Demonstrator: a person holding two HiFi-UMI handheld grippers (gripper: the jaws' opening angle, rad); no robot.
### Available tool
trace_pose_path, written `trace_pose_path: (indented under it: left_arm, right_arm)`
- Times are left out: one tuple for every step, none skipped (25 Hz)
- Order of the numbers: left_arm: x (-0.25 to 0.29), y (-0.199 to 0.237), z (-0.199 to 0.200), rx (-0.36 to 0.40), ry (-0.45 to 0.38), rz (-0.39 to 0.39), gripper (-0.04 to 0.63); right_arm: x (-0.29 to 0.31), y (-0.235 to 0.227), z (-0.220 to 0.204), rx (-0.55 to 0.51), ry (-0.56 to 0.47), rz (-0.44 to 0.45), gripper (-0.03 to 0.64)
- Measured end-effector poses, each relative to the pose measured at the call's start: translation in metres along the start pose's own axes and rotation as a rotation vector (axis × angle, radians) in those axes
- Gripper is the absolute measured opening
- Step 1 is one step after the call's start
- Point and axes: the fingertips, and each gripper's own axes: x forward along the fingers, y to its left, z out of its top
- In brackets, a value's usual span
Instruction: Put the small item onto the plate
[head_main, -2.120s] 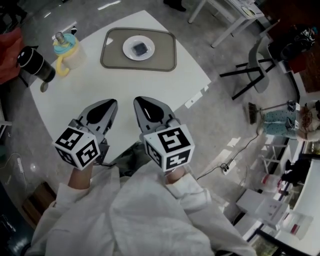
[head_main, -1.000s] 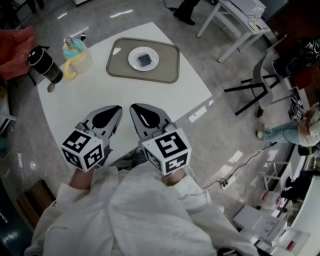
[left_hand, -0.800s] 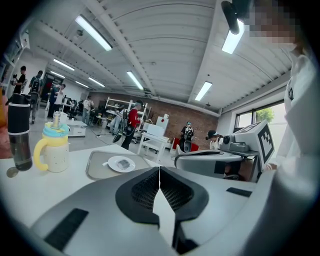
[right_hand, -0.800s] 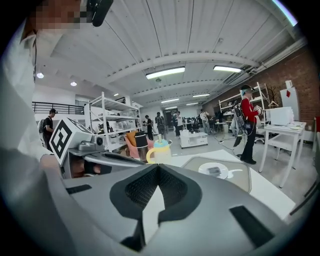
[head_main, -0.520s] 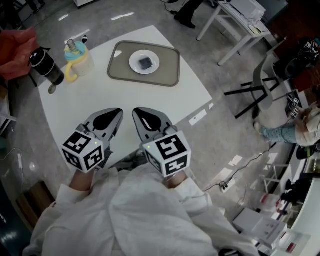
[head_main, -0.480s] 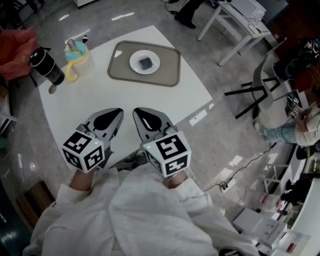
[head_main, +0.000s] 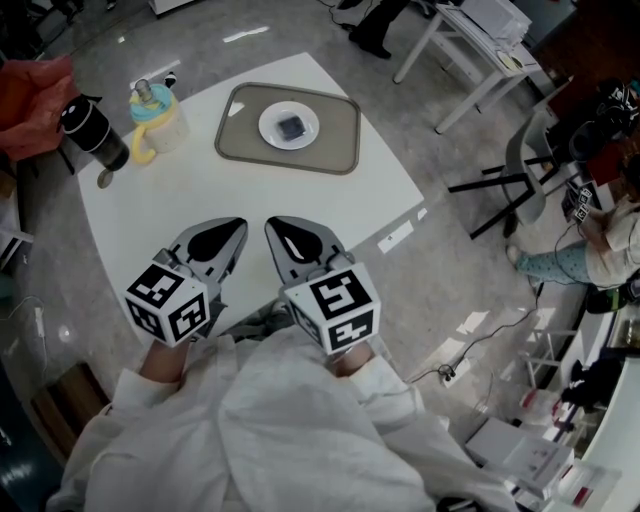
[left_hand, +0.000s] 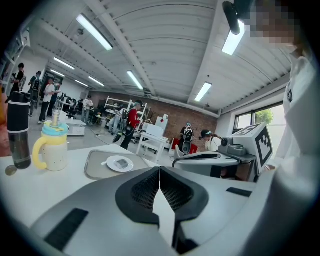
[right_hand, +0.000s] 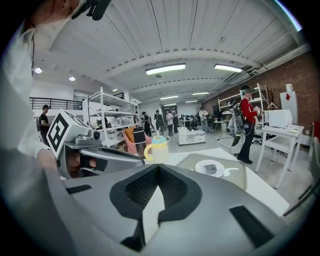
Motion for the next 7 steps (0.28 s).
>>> trace_pose_path:
  left_arm:
    - [-0.0002, -0.0001, -0.0002, 0.001, -0.001, 0.000, 0.012]
    - [-0.0005, -0.0008, -0.0004, 0.001, -0.001, -0.001, 0.012]
    - [-0.0009, -0.0017, -0.0006, 0.001, 0.000, -0.002, 0.012]
    - [-0.0012, -0.0025, -0.0007, 0.001, 0.000, -0.003, 0.012]
    - [-0.0016, -0.0032, -0.0004, 0.002, 0.001, -0.004, 0.012]
    - [-0.0019, -0.0037, 0.0000, 0.003, 0.001, -0.005, 0.012]
    - [-0.0024, -0.0041, 0.0004, 0.005, 0.001, -0.005, 0.012]
  right_arm:
    - [0.0003, 0.0004, -0.0002, -0.002, 0.000, 0.001, 0.015]
    - [0.0002, 0.0009, -0.0003, -0.004, 0.001, 0.002, 0.015]
    - [-0.0001, 0.0016, -0.0002, -0.005, 0.001, 0.003, 0.015]
    - [-0.0004, 0.0025, 0.0003, -0.007, 0.000, 0.004, 0.015]
    - [-0.0004, 0.0034, 0.0011, -0.008, -0.001, 0.006, 0.015]
    - [-0.0003, 0.0044, 0.0020, -0.010, -0.002, 0.008, 0.015]
    - [-0.0001, 0.0054, 0.0030, -0.011, -0.003, 0.010, 0.015]
